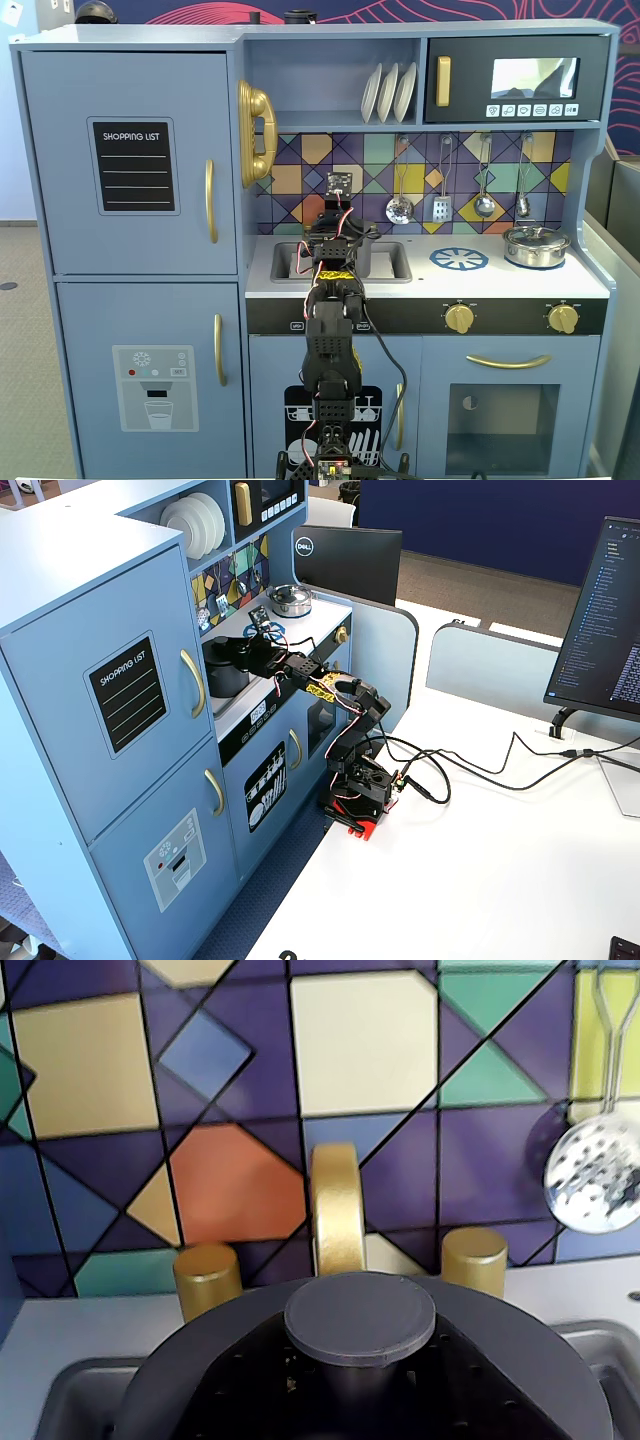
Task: Pick up the lid from the counter and put it on the gray recipient
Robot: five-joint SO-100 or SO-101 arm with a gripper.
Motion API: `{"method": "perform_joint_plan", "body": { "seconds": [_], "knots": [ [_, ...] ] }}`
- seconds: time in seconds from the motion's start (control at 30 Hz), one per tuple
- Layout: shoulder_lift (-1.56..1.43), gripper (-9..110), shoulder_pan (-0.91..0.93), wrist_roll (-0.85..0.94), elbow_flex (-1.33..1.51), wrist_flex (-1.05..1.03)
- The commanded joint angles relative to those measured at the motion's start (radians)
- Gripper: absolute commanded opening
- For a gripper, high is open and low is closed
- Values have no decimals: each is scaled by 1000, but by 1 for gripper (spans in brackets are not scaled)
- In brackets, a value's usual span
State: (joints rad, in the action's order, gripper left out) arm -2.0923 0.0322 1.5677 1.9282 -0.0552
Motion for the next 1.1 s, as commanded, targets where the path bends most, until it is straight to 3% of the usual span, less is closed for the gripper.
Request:
{"method": "perform_joint_plan", "body": {
  "seconds": [0.0, 0.43, 0.53, 0.63, 1.07],
  "knots": [
    [8, 0, 3, -2, -21, 52],
    [-43, 0, 29, 51, 57, 31],
    [-63, 19, 48, 38, 67, 12],
    [-80, 29, 58, 55, 67, -23],
    [-212, 35, 52, 44, 40, -149]
  ]
}}
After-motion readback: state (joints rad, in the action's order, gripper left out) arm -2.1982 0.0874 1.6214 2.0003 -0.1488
